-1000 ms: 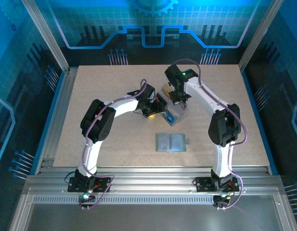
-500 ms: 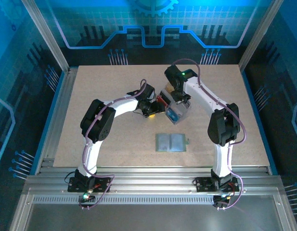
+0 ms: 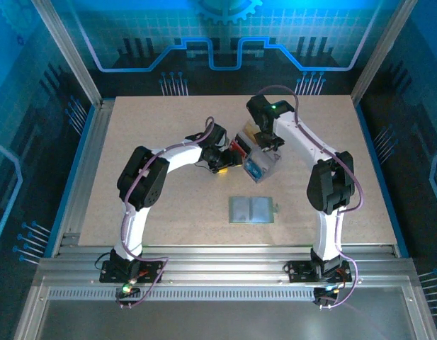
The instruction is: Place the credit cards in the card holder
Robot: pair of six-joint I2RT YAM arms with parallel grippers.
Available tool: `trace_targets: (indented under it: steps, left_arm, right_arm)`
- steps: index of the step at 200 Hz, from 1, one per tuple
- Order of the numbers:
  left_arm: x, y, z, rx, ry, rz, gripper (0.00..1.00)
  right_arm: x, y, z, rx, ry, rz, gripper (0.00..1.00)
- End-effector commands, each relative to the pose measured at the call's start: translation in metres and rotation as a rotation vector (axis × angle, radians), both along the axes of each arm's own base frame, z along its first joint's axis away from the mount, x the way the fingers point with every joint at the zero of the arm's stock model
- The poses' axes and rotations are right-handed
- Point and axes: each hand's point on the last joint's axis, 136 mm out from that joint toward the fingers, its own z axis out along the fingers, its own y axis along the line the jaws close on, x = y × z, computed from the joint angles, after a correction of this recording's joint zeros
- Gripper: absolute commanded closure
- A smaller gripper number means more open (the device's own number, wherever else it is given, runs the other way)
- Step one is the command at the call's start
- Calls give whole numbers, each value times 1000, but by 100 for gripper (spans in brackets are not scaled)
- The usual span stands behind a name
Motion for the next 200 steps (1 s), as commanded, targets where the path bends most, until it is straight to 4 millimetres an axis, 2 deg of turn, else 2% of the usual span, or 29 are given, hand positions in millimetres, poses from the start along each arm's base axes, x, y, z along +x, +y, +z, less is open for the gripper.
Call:
trace_targets:
  steps: [1,28,36,59,87,104,123,154,178,200]
  left_arm:
    - [-10,6,18,-23,25,0,32]
    - [-9,3,33,-40,0,-5,32]
    - [-9,2,38,-51,-5,-7,32]
    - [-7,-3,55,-85,-30,-9,32]
    - [4,-11,71,-114,-50,-3,32]
    - [13,-16,77,-121,-58,2,33]
    - [23,-21,94,-147,-97,8,33]
    - [40,-29,120,-181,-134,20,40]
    - [54,-37,121,-200,-116,32,53]
    - [66,-46,114,-237,-83,45,65]
  right_arm:
    - [3,-5,13,-10,-28,-10,83]
    - [4,-6,10,-24,-22,-5,82]
    - [4,-7,9,-33,-19,-5,77]
    - [5,-9,5,-55,-20,-5,52]
    - [7,-11,-2,-69,-12,-10,44]
    - [7,-13,-6,-80,-6,-13,42]
    - [7,-15,-10,-81,-4,-19,40]
    - [8,-18,-17,-60,10,-36,41]
    - [7,-18,-22,-42,16,-42,43]
    - [7,-18,-25,-32,23,-46,43]
